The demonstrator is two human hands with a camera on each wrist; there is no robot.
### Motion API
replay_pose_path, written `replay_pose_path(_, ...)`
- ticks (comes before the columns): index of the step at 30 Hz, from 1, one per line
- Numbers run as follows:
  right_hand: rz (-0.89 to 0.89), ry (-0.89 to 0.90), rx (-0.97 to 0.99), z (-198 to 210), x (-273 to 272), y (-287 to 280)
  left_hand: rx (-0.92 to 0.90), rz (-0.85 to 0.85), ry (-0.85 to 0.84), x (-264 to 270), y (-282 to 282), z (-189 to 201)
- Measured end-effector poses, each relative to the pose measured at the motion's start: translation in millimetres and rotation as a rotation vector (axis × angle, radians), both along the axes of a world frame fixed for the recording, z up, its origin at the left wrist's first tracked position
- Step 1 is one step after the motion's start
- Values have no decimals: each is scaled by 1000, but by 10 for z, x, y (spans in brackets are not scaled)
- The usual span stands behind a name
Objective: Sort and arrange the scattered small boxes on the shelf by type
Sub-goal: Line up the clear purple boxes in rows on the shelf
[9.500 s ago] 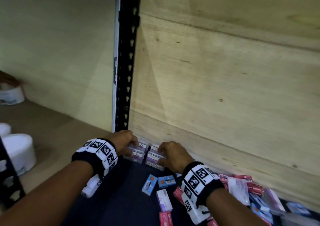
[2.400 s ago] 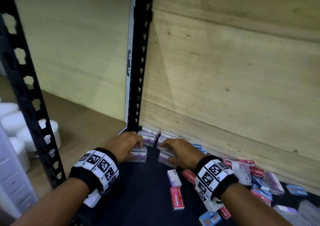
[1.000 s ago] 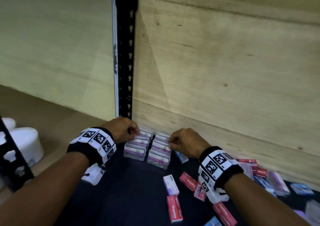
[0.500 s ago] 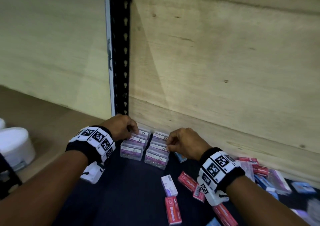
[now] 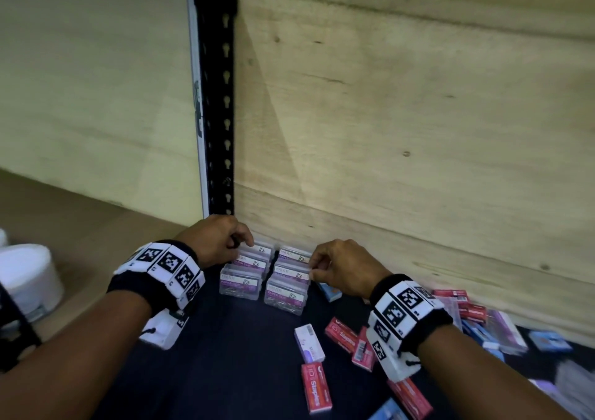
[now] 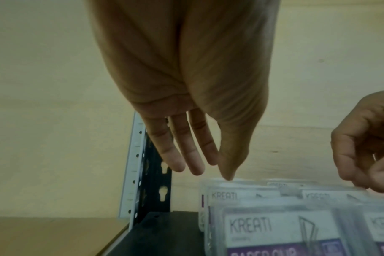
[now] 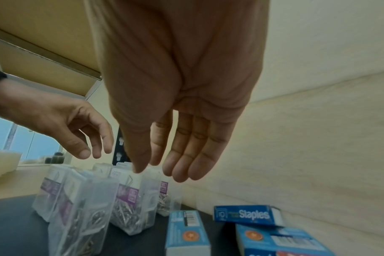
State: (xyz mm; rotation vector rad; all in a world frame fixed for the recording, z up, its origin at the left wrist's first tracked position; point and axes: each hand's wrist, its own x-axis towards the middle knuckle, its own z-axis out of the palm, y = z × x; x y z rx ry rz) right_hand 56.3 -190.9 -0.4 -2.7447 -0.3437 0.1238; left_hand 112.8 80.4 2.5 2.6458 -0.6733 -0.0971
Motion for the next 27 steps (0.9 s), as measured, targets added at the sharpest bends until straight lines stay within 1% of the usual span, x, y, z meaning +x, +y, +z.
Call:
replay_pose_path(5,-56,26,-28,169,-220,-244,8,-33,-47,-185,-155,167)
replay_pose_path(10,-127,14,-111,383,-633,-746,-6,-116,-76,-472,-564,274)
replay_pose_path(16,-268,26,-170,595,-1246,-1539,16,-252,-75,-833,-1305,311)
replay_pose_path(20,-367,42,-151,690,-1668,-1986,43,-331,-69,-1051,-1837,353)
replay_pose_path(27,-511,57,-145,655,-2280,-2712,91,-487,-45,-1404,-2703,370)
